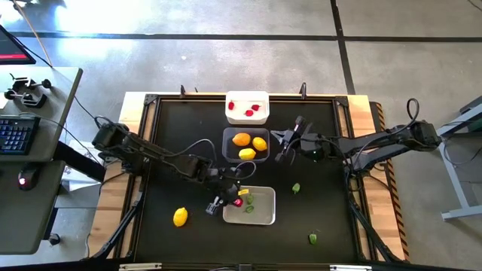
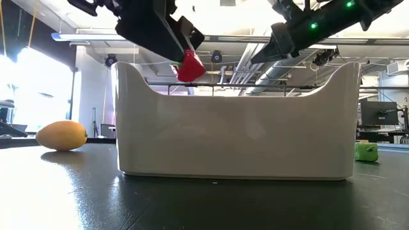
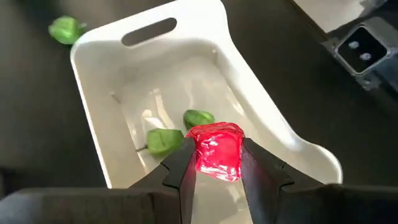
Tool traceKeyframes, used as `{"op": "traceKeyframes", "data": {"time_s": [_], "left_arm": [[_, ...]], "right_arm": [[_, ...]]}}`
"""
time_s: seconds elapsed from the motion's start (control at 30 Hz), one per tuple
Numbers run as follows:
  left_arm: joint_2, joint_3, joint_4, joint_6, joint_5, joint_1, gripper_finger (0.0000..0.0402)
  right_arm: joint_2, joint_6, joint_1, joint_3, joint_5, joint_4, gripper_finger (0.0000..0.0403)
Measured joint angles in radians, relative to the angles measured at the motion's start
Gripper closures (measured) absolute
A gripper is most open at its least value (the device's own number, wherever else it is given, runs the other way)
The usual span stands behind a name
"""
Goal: Sort produce into baskets
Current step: Put the red chili pepper into the white bin
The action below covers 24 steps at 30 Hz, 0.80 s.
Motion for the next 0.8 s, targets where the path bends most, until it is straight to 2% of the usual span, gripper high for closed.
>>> {"op": "traceKeyframes", "data": {"time_s": [0.13, 0.3, 0.57, 0.7, 0.8], "left_arm": [[-0.020, 0.032, -0.031, 0.034, -0.043, 0.051, 0.0310], [-0.029, 0.121, -0.112, 0.099, -0.098, 0.179, 0.0310], [-0.028, 0.154, -0.099, 0.160, -0.092, 0.493, 0.0310], [-0.018, 0.154, -0.083, 0.162, -0.027, 0.658, 0.0310], [-0.006, 0.156, -0.040, 0.162, -0.017, 0.754, 0.0310]], "right_arm": [[0.000, 0.005, 0.000, 0.000, 0.000, -0.007, 0.0403], [0.000, 0.003, 0.000, 0.000, 0.000, -0.009, 0.0403], [0.000, -0.014, -0.001, 0.000, 0.002, -0.011, 0.0403], [0.000, -0.037, -0.004, 0.000, 0.019, -0.009, 0.0403], [0.000, -0.048, -0.018, 0.000, 0.020, -0.009, 0.0403]]}}
